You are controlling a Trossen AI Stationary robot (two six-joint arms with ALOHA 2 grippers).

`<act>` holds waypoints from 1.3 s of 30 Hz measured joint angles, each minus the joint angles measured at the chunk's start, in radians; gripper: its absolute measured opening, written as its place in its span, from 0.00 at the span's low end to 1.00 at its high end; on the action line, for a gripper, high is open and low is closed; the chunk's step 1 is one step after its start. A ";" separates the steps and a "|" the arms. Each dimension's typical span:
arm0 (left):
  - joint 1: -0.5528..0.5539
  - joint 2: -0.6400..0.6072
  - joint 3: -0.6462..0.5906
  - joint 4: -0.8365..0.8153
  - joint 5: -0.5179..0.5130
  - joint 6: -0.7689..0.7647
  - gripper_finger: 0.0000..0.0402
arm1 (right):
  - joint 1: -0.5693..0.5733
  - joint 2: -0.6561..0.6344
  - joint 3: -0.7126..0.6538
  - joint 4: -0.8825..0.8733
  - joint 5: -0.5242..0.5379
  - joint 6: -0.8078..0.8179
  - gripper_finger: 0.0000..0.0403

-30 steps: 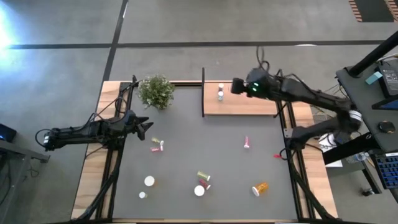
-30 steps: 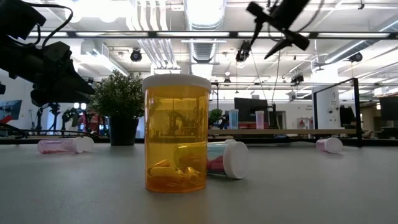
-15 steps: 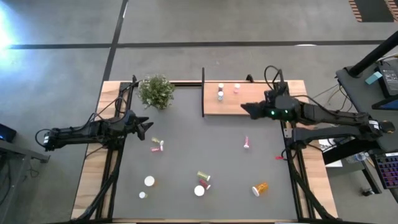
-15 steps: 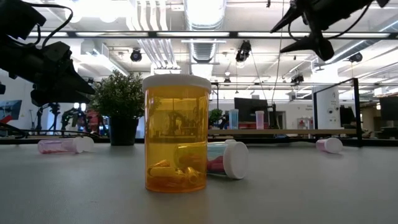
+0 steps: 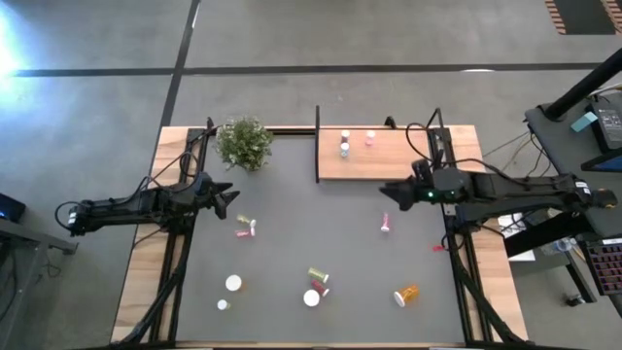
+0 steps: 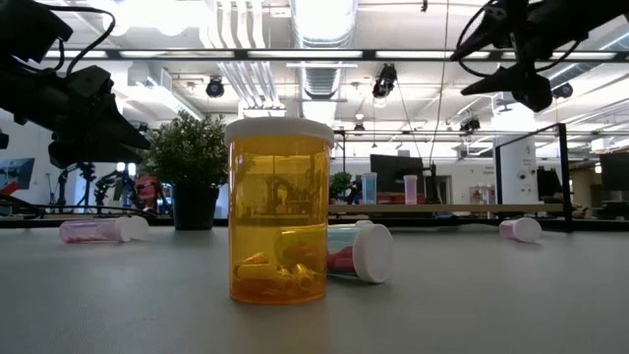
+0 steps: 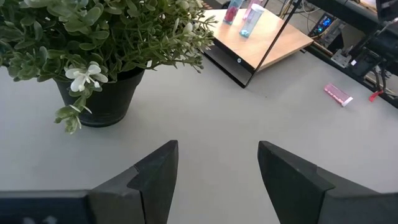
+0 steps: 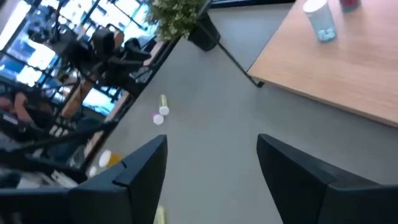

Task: Pick and place medicine bottles onto shelf by color
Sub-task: Move the left orange pill bottle to the middle

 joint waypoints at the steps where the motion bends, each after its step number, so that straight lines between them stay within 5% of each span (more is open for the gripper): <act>1: 0.000 0.000 0.000 0.000 0.000 0.000 0.51 | 0.001 -0.009 -0.006 0.000 -0.006 -0.011 0.58; 14: 0.000 0.000 0.000 0.000 0.000 0.000 0.51 | 0.000 -0.092 -0.045 -0.024 -0.165 -0.308 0.51; 39: 0.000 0.000 0.000 0.000 0.000 0.000 0.51 | -0.001 0.000 -0.047 -0.072 -0.184 -0.270 0.51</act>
